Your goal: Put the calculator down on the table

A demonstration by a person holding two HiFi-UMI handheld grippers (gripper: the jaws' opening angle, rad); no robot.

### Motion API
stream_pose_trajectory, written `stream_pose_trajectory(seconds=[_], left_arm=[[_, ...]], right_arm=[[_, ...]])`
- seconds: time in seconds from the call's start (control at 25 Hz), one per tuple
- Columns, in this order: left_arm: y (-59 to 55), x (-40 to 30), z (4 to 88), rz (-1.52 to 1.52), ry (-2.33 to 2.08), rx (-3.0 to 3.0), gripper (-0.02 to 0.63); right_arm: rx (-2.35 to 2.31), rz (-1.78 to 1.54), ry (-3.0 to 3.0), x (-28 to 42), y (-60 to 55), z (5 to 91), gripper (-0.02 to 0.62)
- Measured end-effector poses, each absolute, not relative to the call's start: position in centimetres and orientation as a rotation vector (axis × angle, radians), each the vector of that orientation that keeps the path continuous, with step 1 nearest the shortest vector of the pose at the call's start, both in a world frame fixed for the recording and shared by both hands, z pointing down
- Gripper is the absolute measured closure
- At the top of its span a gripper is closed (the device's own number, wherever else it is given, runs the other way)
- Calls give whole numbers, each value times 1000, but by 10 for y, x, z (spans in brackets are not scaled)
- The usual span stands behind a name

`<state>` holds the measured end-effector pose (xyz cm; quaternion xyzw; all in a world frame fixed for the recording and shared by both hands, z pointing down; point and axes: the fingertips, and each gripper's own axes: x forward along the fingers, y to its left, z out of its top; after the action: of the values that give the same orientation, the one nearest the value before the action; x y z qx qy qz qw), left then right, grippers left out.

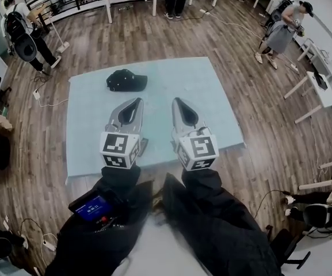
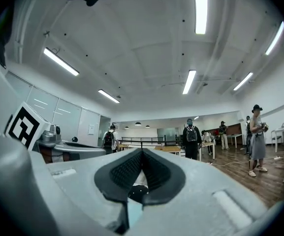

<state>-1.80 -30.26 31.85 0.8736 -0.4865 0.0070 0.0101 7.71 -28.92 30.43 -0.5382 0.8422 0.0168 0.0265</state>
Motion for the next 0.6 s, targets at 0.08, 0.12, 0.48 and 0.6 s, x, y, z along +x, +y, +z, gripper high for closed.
stream_pose_trajectory(seconds=[0.08,0.12,0.48,0.6], left_arm=[[-300,-12,312,10,-1516,2750,604],[-299,-9,310,10,-1514,2757,604],[-299,-3,305,12,-1503,2773,604],[-299,-5,303,10,-1514,2775,604]], right_arm=[[-1666,71,2592,80,-288,298,595],[-1668,77,2589,81,-288,296,595],[-1675,114,2572,82,-288,283,595],[-1689,114,2556,83,-289,279,595]])
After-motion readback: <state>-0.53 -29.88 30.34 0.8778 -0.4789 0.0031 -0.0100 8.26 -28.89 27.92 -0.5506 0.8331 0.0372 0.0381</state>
